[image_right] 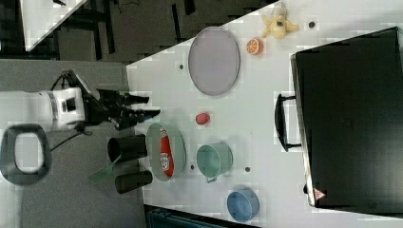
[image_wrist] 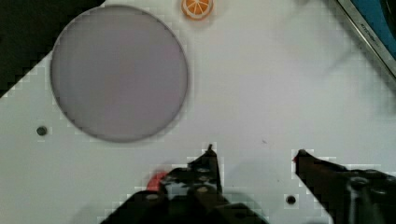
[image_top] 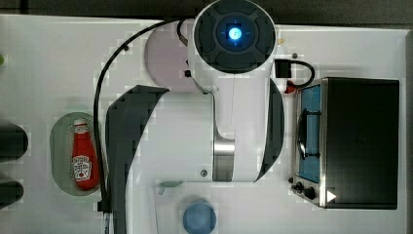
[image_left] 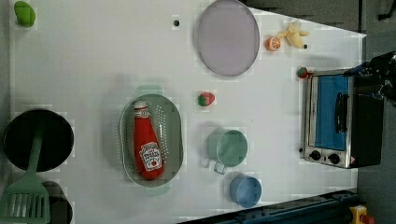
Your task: Pick ketchup from strainer and place it on the table
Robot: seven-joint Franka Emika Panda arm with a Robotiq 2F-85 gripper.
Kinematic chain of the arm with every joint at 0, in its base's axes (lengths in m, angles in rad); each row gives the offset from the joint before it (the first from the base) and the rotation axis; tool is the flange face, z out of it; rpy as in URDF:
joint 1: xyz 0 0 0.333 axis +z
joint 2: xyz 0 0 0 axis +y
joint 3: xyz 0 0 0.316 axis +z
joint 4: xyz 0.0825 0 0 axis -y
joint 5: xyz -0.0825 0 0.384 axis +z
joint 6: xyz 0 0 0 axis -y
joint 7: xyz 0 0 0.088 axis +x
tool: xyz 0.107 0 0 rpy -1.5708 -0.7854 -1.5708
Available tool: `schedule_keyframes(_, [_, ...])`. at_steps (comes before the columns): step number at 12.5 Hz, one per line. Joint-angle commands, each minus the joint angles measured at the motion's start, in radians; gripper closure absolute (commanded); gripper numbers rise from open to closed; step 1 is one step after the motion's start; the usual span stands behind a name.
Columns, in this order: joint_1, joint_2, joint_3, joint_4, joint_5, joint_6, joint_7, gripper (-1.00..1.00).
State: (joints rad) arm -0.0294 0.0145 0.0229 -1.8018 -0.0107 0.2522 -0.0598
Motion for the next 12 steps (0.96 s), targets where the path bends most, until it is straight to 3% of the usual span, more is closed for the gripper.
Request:
schedule_keyframes(1, [-0.127,-0.291,0.045,-0.262,0.04,-0.022,-0.031,-0.59])
schedule_keyframes(3, [-0.123,-0.287,0.058,-0.262,0.042,-0.012,-0.031,-0.99])
schedule_keyframes(7, [-0.091,-0.248,0.181,-0.261,0.043,0.052,-0.032,-1.0])
schedule_keyframes(12, [-0.077,-0.173,0.452,-0.261,0.043,0.147,-0.032,-1.0])
